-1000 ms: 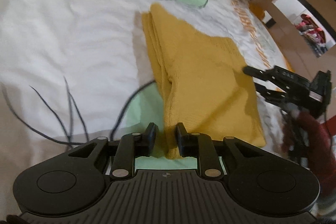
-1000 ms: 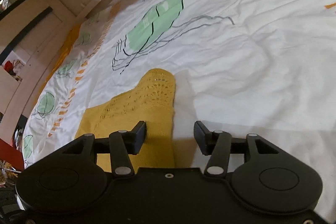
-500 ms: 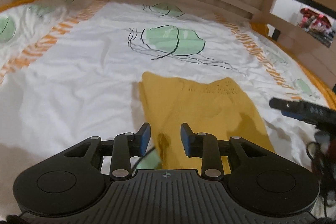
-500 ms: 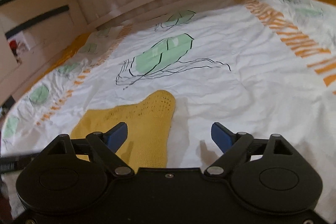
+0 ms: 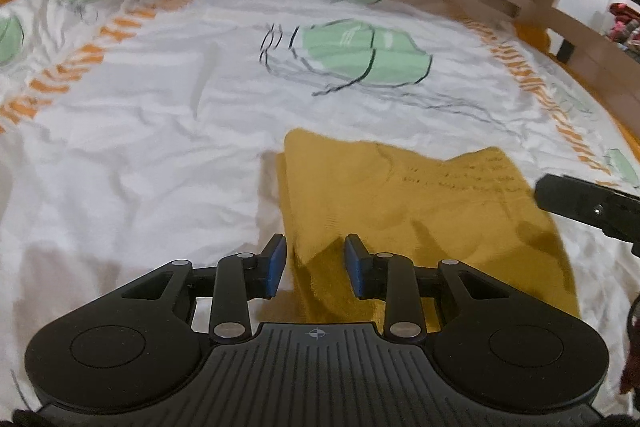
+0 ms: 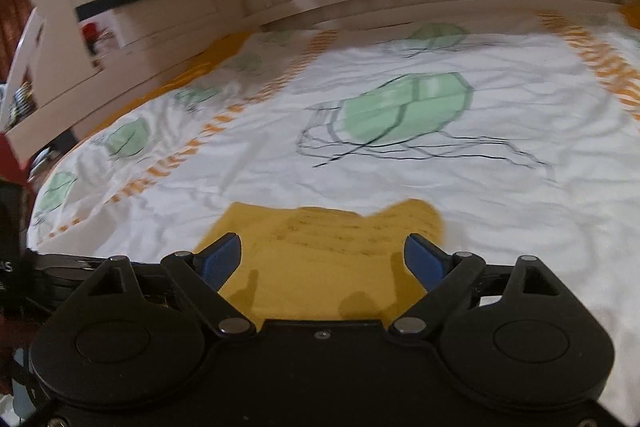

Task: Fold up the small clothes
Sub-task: 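Open the left tool and pull both tools back from the folded sweater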

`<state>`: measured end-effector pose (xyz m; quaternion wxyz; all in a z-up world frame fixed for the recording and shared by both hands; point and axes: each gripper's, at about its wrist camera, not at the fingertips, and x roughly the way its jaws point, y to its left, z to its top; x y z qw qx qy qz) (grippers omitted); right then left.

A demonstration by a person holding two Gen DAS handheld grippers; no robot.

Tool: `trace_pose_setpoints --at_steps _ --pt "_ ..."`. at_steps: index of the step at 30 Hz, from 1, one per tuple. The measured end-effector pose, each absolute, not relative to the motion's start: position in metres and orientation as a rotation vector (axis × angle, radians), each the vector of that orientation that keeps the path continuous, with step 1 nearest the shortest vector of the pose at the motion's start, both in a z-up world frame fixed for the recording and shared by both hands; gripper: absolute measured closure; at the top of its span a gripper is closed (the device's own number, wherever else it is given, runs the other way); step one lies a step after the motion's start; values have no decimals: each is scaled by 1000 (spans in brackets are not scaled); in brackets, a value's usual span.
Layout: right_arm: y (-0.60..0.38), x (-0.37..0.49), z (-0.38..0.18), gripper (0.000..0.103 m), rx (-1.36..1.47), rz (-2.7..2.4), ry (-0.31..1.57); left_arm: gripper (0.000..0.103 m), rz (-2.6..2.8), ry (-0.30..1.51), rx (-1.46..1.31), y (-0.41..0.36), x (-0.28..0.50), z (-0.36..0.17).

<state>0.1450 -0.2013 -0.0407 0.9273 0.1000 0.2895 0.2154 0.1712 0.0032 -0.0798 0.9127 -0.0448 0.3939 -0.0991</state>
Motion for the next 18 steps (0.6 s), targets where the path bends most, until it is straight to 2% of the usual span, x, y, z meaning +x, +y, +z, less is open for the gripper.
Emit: trace_pose_setpoints --at_steps 7,12,18 --pt "-215 178 -76 14 281 390 699 57 -207 827 -157 15 174 -89" --pt "-224 174 -77 13 275 344 697 53 -205 827 -166 17 176 -91" --pt "-237 155 -62 0 289 261 638 53 -169 792 -138 15 169 -80"
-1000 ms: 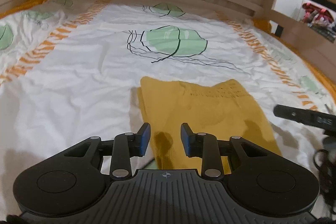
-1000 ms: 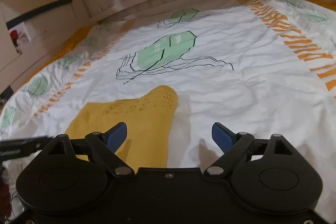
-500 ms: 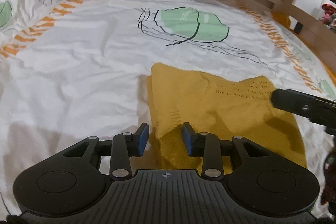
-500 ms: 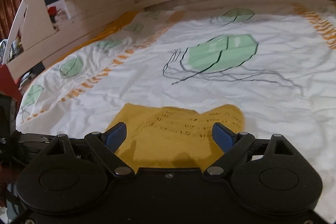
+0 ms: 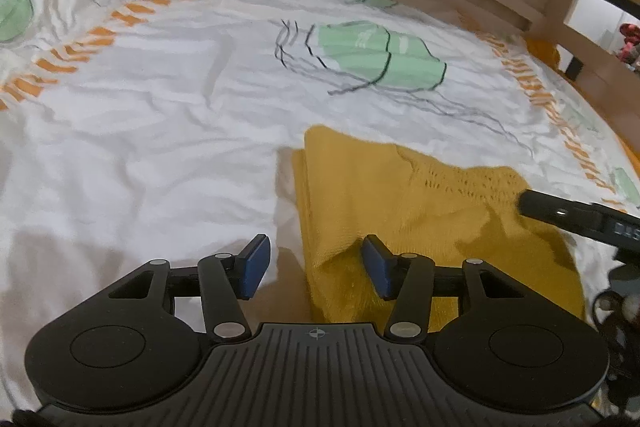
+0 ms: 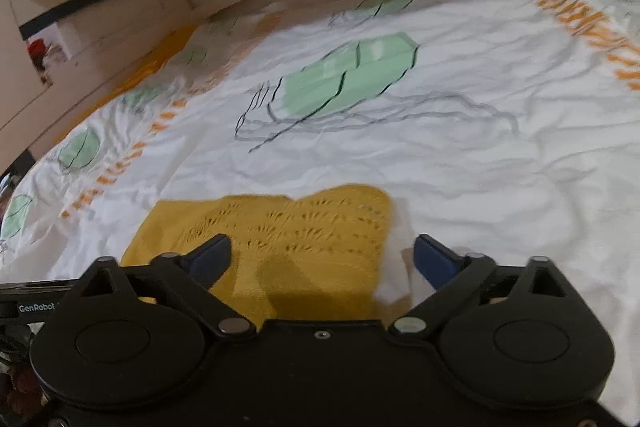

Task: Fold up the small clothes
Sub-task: 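Open the left tool and pull both tools back from the folded sweater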

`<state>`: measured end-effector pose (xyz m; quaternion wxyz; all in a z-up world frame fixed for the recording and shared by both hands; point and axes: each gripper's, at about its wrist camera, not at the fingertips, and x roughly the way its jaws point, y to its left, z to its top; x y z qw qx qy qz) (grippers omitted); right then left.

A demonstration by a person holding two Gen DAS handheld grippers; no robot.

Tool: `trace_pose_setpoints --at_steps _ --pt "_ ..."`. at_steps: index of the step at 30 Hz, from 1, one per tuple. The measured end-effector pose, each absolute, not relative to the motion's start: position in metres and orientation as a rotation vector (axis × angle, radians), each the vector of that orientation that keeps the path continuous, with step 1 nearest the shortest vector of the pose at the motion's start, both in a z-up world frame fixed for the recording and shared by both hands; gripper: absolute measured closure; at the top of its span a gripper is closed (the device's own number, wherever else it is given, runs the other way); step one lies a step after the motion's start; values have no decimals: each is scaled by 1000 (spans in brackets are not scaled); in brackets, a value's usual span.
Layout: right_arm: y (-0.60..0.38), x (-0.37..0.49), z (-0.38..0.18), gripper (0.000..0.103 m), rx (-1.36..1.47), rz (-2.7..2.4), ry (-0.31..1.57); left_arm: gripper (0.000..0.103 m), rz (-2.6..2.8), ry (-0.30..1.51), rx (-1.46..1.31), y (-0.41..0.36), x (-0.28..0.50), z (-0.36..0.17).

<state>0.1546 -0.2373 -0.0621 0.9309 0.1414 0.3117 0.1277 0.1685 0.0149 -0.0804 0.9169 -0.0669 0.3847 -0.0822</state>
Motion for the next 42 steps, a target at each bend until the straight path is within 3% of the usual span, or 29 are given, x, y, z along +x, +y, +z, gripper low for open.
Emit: trace_pose_setpoints --at_steps 9,21,42 --pt "-230 98 -17 0 227 179 540 53 -101 625 -13 7 112 -32" --pt "-217 31 -5 0 212 124 573 53 -63 680 -40 6 51 -6" --pt "-193 -25 -16 1 93 -9 587 53 -9 768 1 1 17 -23"
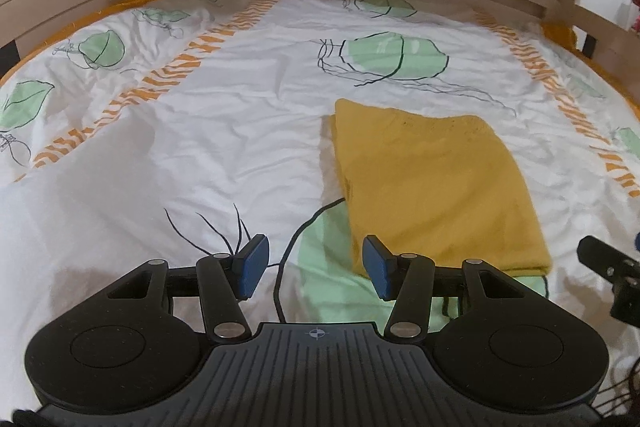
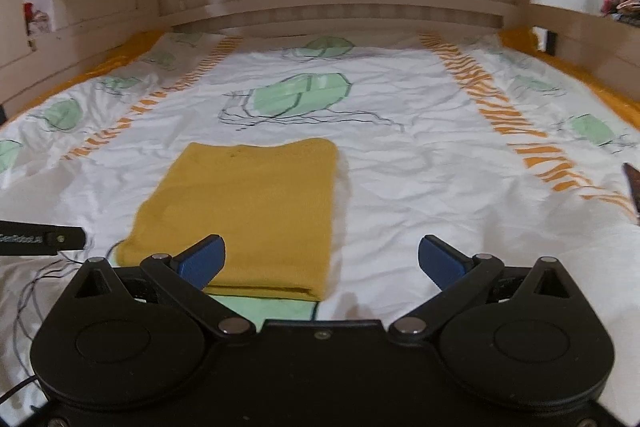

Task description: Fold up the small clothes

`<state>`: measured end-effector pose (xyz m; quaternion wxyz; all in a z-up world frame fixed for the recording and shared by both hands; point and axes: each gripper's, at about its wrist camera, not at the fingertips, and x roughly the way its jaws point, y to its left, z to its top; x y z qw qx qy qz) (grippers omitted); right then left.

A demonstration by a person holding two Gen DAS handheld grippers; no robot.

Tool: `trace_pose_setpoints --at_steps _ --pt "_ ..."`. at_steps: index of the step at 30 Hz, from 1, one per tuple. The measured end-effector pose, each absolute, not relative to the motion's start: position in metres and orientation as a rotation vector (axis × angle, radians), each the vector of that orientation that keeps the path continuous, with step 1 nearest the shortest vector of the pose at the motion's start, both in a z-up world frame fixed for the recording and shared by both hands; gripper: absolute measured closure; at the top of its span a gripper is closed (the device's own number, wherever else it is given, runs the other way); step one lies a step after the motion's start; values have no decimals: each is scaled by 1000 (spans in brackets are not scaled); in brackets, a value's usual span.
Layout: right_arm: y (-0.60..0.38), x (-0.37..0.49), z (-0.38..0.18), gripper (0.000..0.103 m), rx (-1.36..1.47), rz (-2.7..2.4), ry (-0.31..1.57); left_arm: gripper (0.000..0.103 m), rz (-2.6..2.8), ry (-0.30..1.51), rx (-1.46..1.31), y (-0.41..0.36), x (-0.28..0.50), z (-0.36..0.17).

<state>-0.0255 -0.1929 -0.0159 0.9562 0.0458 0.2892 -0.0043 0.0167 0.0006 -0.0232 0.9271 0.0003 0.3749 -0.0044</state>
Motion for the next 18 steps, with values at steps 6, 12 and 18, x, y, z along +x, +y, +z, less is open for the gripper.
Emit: trace_pose_setpoints --at_steps 6,12,18 --pt "-198 -25 -23 1 154 30 624 53 -18 781 14 -2 15 -26" --pt "-198 -24 -27 1 169 44 652 53 -21 789 18 -4 15 -28" --pt "-199 -23 -29 1 176 48 664 53 -41 803 25 -4 15 -32"
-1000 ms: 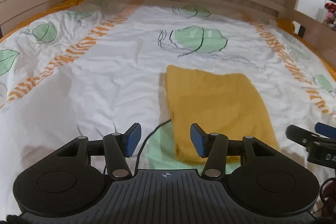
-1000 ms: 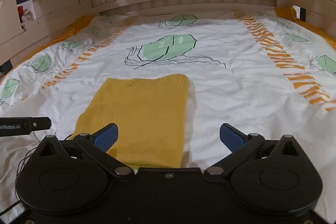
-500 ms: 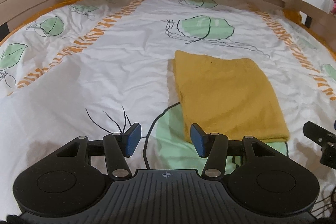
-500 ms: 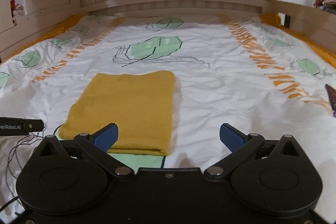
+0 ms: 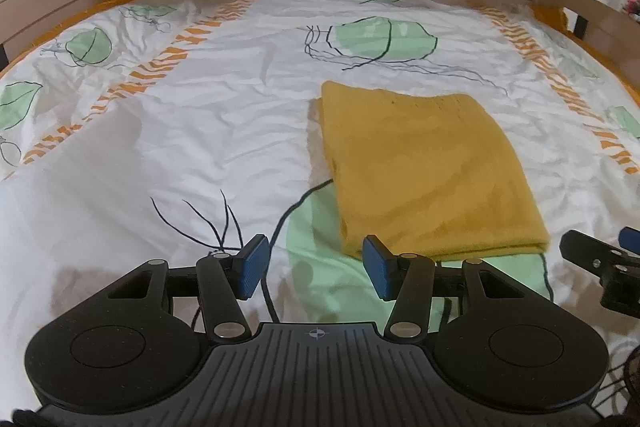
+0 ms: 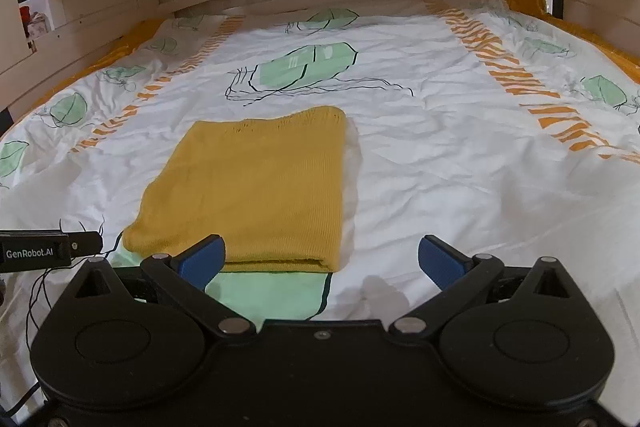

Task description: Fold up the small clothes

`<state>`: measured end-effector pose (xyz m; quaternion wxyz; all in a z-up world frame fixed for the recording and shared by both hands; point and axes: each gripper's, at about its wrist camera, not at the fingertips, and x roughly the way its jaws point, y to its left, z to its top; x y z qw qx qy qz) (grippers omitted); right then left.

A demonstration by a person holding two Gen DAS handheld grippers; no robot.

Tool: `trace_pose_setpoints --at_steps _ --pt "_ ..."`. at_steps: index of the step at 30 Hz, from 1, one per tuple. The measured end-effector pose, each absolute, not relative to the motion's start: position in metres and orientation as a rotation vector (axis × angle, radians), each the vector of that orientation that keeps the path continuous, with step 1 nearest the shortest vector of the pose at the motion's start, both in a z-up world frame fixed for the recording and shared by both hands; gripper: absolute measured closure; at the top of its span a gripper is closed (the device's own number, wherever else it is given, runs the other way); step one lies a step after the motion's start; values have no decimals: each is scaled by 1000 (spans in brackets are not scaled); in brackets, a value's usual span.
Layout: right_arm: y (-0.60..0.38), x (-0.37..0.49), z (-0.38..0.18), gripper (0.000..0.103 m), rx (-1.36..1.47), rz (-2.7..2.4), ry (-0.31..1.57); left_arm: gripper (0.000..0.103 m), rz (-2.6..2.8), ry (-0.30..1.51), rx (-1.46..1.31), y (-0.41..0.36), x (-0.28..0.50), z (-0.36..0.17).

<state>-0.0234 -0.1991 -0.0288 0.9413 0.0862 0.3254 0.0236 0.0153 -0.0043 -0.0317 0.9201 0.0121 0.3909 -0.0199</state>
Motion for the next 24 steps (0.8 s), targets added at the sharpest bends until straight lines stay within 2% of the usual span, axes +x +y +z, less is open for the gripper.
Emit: trace_pose_setpoints --at_steps 24 --pt "-201 -20 -33 1 193 62 694 53 -57 830 22 -8 15 -36"
